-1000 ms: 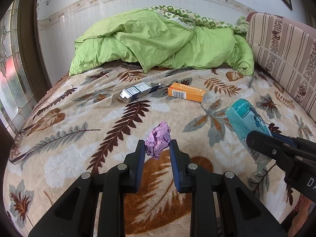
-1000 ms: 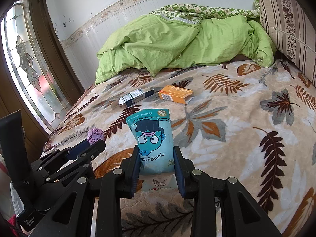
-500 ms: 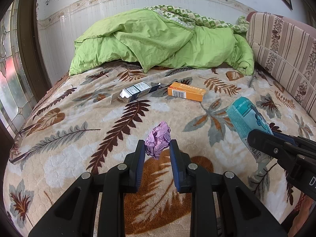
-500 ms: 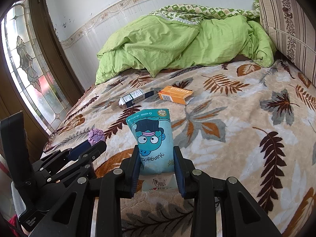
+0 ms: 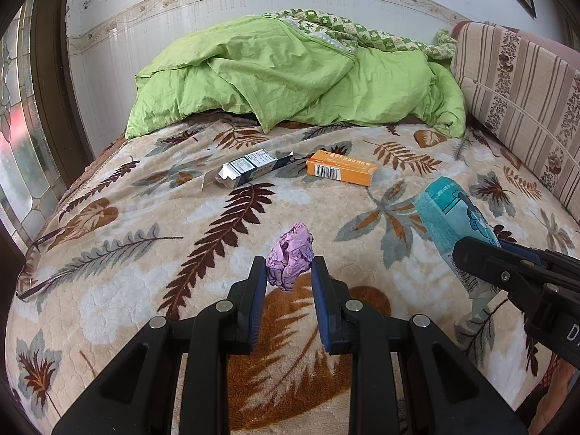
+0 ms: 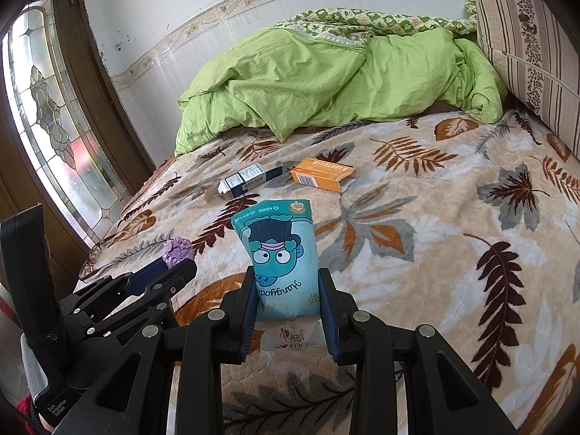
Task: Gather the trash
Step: 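Hold the purple cloth and teal packet lifted above the bed, then carry both items over the red basket and open both tools to drop them, then grasp the white medicine box with the left tool while the right tool grasps the orange ointment box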
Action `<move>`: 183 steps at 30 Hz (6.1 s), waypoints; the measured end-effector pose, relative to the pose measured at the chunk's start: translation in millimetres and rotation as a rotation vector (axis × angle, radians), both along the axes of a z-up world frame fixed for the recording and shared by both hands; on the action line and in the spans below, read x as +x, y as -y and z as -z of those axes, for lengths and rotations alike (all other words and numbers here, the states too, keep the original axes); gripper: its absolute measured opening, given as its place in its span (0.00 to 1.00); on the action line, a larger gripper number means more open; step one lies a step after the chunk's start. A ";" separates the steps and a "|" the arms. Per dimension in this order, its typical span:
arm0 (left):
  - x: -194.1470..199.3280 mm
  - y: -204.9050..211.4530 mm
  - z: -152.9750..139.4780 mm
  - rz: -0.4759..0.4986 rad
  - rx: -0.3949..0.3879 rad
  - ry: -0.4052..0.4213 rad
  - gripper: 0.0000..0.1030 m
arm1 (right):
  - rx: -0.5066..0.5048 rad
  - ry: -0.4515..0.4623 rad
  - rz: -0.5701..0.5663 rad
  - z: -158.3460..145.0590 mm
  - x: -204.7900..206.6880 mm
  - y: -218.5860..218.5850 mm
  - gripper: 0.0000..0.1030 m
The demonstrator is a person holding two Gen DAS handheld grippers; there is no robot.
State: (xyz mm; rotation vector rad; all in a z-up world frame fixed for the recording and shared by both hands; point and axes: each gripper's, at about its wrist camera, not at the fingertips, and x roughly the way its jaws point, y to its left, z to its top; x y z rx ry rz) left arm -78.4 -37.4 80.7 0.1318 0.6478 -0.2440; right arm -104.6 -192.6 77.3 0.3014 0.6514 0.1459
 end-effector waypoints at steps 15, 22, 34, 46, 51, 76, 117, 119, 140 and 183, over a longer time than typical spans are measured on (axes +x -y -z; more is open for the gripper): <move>1.1 0.2 -0.3 0.001 0.001 -0.001 0.23 | 0.000 0.002 0.000 -0.6 -0.1 0.2 0.32; 0.4 0.2 0.5 0.001 0.000 -0.001 0.23 | 0.001 0.001 -0.001 -0.5 -0.2 -0.6 0.32; -0.5 2.0 -0.2 -0.001 0.002 -0.002 0.23 | 0.002 0.002 -0.002 -1.0 -0.4 1.6 0.32; -0.8 2.9 -0.5 0.000 0.003 -0.001 0.23 | 0.007 0.006 0.004 -4.0 0.1 2.9 0.32; -2.0 4.0 -1.0 -0.001 0.004 -0.001 0.23 | 0.015 0.013 0.014 -5.5 -3.0 5.4 0.32; -56.4 32.1 -12.1 0.126 0.018 -0.030 0.23 | 0.056 -0.020 0.060 -13.6 -70.1 34.9 0.32; -82.0 73.5 -26.5 0.234 0.066 -0.052 0.23 | 0.104 -0.006 0.079 -40.2 -110.3 59.2 0.32; -83.9 77.2 -27.9 0.244 0.065 -0.055 0.23 | 0.109 -0.003 0.084 -40.7 -113.0 61.2 0.32; -160.5 237.7 -71.4 0.759 -0.049 -0.156 0.23 | 0.164 -0.039 0.567 -24.4 -264.1 234.3 0.32; 7.0 48.2 -46.8 0.295 -0.112 -0.225 0.65 | 0.074 -0.101 0.086 -45.8 -63.3 138.1 0.60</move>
